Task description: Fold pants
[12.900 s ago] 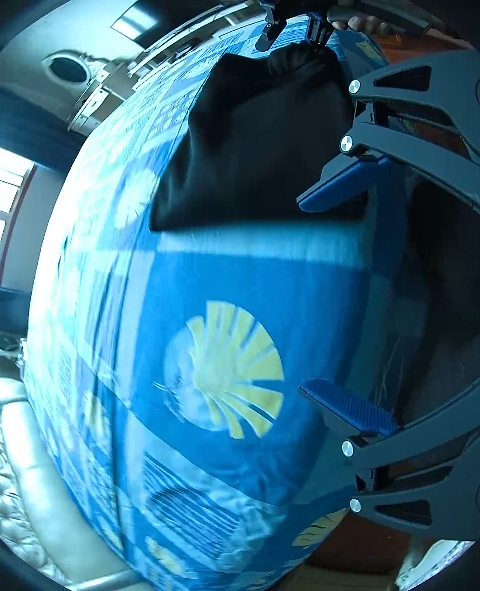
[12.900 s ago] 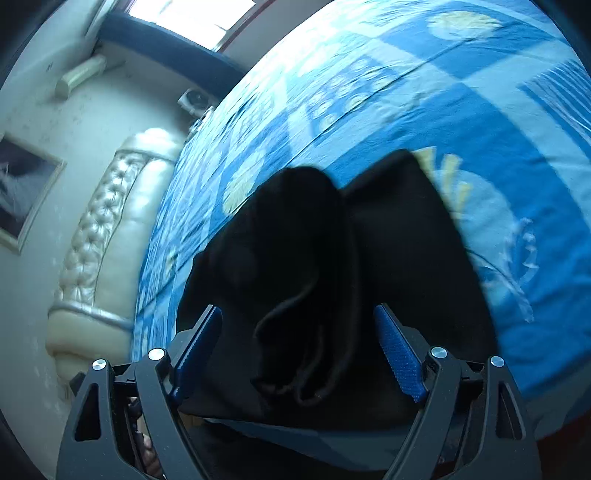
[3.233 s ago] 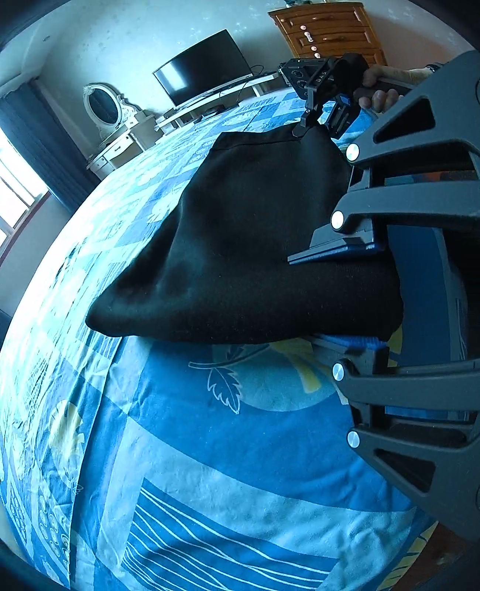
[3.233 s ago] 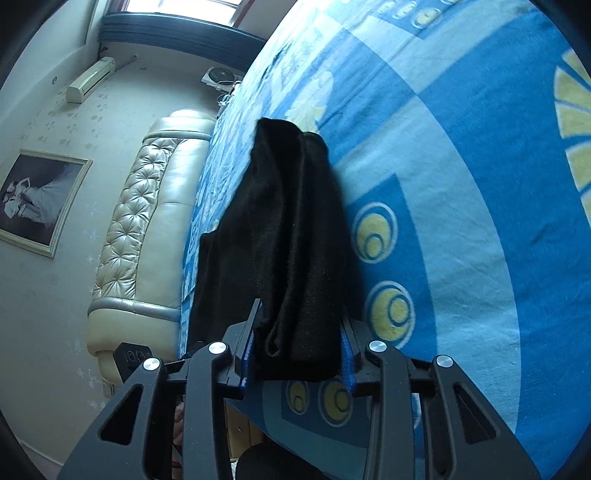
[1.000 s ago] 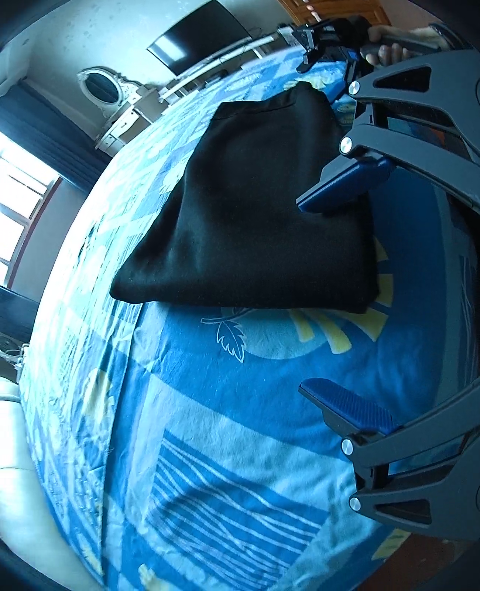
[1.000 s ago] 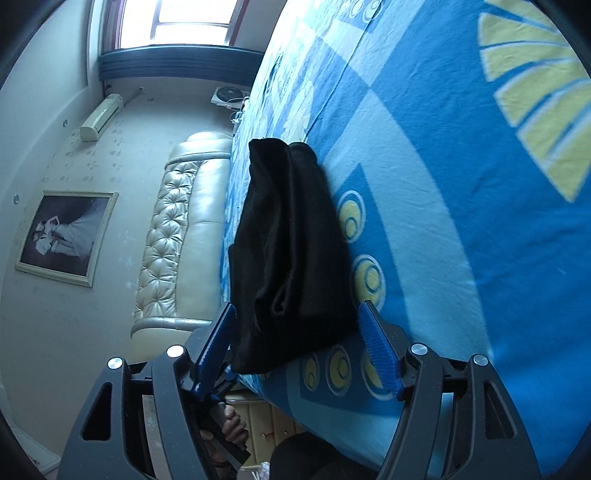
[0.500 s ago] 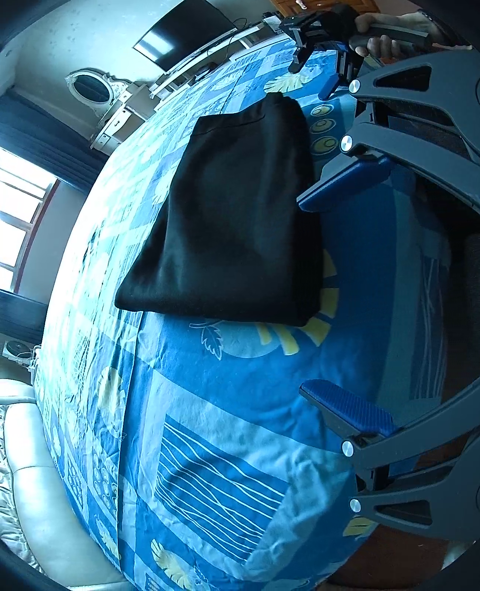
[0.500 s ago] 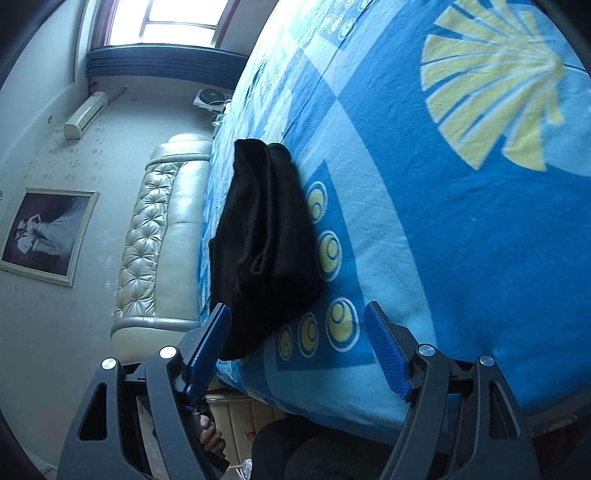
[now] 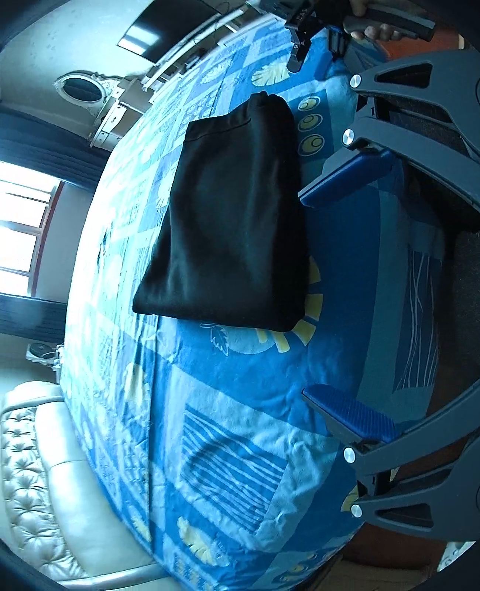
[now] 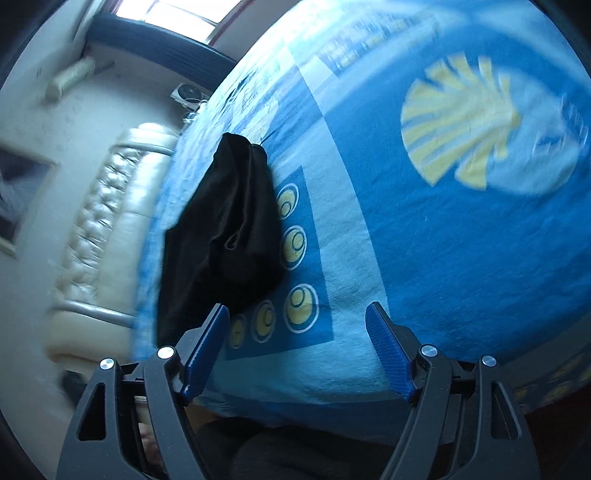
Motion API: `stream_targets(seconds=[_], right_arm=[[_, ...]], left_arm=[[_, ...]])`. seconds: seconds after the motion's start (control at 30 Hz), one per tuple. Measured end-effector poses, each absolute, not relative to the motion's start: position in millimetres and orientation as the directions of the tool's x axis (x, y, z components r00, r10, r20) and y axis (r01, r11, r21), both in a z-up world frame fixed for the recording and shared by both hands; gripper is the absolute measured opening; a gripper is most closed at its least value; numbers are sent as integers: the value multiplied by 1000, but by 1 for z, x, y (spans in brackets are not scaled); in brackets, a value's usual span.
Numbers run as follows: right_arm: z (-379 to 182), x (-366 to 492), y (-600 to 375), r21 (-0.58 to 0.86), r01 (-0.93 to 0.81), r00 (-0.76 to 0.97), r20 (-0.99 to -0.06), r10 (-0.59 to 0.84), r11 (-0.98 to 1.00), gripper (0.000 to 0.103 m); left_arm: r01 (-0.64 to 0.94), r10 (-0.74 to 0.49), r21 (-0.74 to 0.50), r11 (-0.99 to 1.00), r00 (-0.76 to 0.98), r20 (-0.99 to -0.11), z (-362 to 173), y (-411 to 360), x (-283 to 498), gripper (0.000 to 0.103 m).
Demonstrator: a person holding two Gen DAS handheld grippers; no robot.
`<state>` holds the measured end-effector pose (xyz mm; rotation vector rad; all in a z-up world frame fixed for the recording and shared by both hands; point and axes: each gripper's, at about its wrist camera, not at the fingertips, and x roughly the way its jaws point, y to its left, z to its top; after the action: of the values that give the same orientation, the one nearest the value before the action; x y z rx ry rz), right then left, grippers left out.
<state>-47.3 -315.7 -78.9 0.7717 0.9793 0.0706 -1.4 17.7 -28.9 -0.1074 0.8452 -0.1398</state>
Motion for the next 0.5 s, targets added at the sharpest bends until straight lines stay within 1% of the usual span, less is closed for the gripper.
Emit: stream_targets(seconds=[0.07,0.13,0.17,0.23,0.37,0.5], right_arm=[[-72,-48,-305,570,254,584,-735,345,782,76],[-67,-49,-293,548,225,582,-739,340,806,76],[-66,-49,-288,544,213,579,-740,343,812,76],[-64,-49,-277,526,189,571,-746,343,829,76],[-56,-52,-253,430,152,578,-769,272,890,76],[-49,-54,-220,322,74,589,-778,220,944,76]], left_arm=[[61,-122,-108,992,652,-749,-27,14,-2,97],[43,-89,-80,996,652,-753,-27,13,-1,98],[45,-83,-71,996,664,-743,-25,13,-2,101],[50,-81,-64,997,678,-731,-24,14,-4,101],[10,-2,7,1000,691,-723,-21,10,-5,101],[39,-45,-25,999,691,-722,-21,9,-7,101]])
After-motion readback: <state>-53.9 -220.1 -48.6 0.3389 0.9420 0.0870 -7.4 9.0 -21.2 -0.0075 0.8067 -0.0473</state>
